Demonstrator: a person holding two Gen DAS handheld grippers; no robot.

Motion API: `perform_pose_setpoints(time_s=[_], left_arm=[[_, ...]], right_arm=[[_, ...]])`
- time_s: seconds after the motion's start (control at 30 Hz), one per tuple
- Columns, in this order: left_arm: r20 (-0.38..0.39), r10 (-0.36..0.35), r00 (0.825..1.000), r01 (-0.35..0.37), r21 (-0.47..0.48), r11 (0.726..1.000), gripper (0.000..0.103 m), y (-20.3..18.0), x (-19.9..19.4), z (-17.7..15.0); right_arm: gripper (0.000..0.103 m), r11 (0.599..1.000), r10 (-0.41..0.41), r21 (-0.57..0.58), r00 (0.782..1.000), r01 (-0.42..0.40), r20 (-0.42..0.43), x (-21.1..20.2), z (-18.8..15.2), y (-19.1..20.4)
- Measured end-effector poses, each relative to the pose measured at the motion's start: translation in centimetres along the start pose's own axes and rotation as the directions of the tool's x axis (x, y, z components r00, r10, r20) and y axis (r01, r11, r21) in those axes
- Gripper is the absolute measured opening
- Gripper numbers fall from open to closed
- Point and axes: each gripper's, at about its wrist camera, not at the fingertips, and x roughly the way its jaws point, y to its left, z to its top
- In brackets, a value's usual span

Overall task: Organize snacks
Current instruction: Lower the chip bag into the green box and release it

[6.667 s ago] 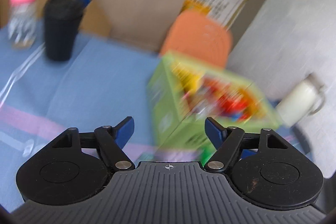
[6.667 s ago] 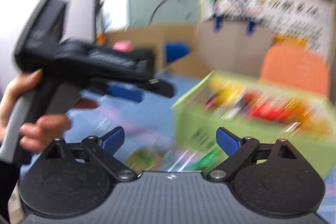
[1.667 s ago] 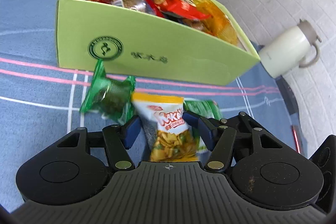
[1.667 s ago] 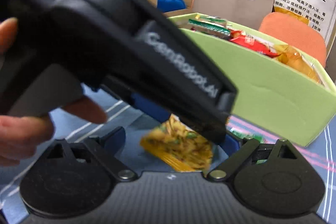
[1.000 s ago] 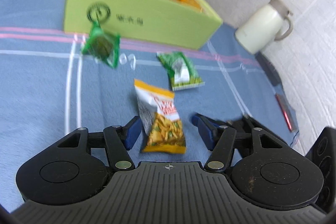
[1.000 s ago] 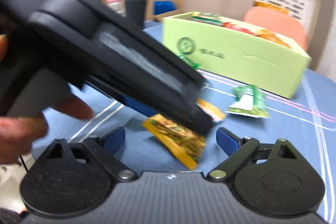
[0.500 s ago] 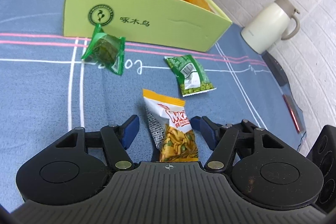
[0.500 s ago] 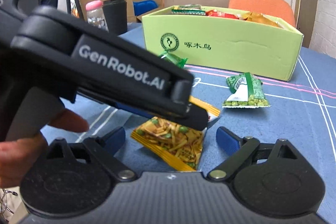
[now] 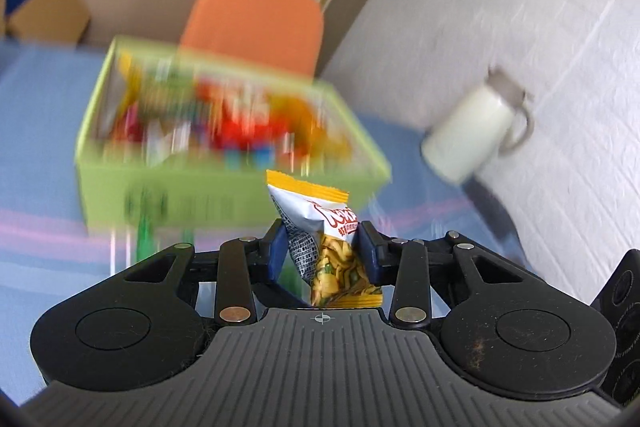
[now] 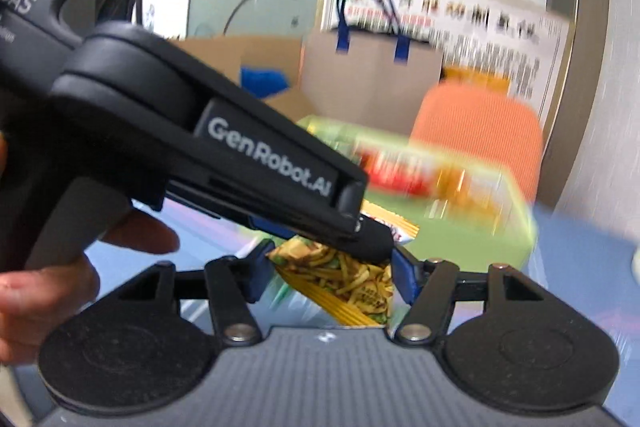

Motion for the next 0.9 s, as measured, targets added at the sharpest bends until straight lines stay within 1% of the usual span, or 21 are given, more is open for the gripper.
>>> perform_pose_setpoints(time_s=[0.07, 0.13, 0.27, 0.33, 0.4, 0.5, 0.57, 0.63, 0.67, 0.73, 0.77, 0.8, 0.87, 0.9], left_arm=[[0.021, 0.014, 1.000, -0.014, 0.013, 1.000, 0.017, 0.1, 1.4, 2.8], [0.022, 0.034, 0.999, -0.034, 0.016, 0.999, 0.017, 0.3, 3.3, 5.2], [-0.012, 0.093, 0.996, -0.092, 0.020, 0.996, 0.017, 0.9, 8.1, 8.1], [-0.041, 0.121, 0.992, -0.120, 0.026, 0.992, 0.017, 1.3, 10.4, 8.6], [-0.051, 0.160, 0.986, -0.157, 0.049, 0.986, 0.018, 1.6, 12.2, 8.5], [-0.032, 0.166, 0.986, -0.162, 0.084, 0.983, 0.018, 1.6, 13.0, 7.9], [-0.024, 0.175, 0.984, -0.171, 0.116, 0.978, 0.020, 1.3, 13.2, 7.7], [-0.021, 0.173, 0.985, -0.168, 0.131, 0.977, 0.024, 1.2, 13.3, 7.5], [-0.020, 0.166, 0.986, -0.162, 0.132, 0.978, 0.025, 1.2, 13.2, 7.4], [-0.013, 0.158, 0.987, -0.156, 0.123, 0.980, 0.036, 1.3, 12.9, 7.6], [-0.008, 0.154, 0.988, -0.152, 0.119, 0.981, 0.040, 1.3, 12.7, 7.7], [-0.002, 0.151, 0.989, -0.150, 0.113, 0.982, 0.045, 1.3, 12.3, 7.7], [0.023, 0.145, 0.989, -0.147, 0.117, 0.982, 0.051, 1.1, 11.1, 7.9], [0.039, 0.148, 0.988, -0.152, 0.125, 0.981, 0.054, 0.9, 10.6, 7.9]], right_arm=[[0.068, 1.000, -0.017, -0.009, 1.000, 0.017, 0.018, 2.4, 1.6, -1.5], [0.068, 1.000, -0.023, -0.001, 1.000, 0.023, 0.018, 4.7, 2.7, -3.1], [0.068, 1.000, -0.017, 0.017, 0.999, 0.018, -0.032, 9.5, 3.2, -6.0], [0.067, 1.000, -0.015, 0.016, 0.998, 0.016, -0.069, 11.2, 2.8, -6.8], [0.067, 0.999, 0.000, 0.043, 0.997, 0.003, -0.080, 11.9, 2.4, -7.6], [0.071, 0.997, 0.023, 0.076, 0.997, -0.018, -0.067, 12.5, 1.9, -8.2], [0.073, 0.995, 0.032, 0.095, 0.997, -0.026, -0.065, 12.6, 1.6, -8.2], [0.075, 0.995, 0.029, 0.100, 0.998, -0.023, -0.061, 12.3, 1.4, -8.5], [0.078, 0.994, 0.030, 0.102, 0.998, -0.024, -0.059, 12.4, 1.6, -8.5], [0.081, 0.995, 0.021, 0.102, 0.999, -0.016, -0.050, 12.2, 1.8, -7.9], [0.085, 0.995, 0.011, 0.102, 0.999, -0.006, -0.045, 11.9, 1.8, -7.8], [0.088, 0.995, 0.003, 0.104, 0.999, 0.001, -0.037, 11.6, 1.9, -7.8], [0.093, 0.994, -0.016, 0.108, 1.000, 0.017, -0.015, 10.7, 2.1, -7.7], [0.093, 0.994, -0.015, 0.111, 1.000, 0.015, -0.001, 10.1, 2.3, -7.7]])
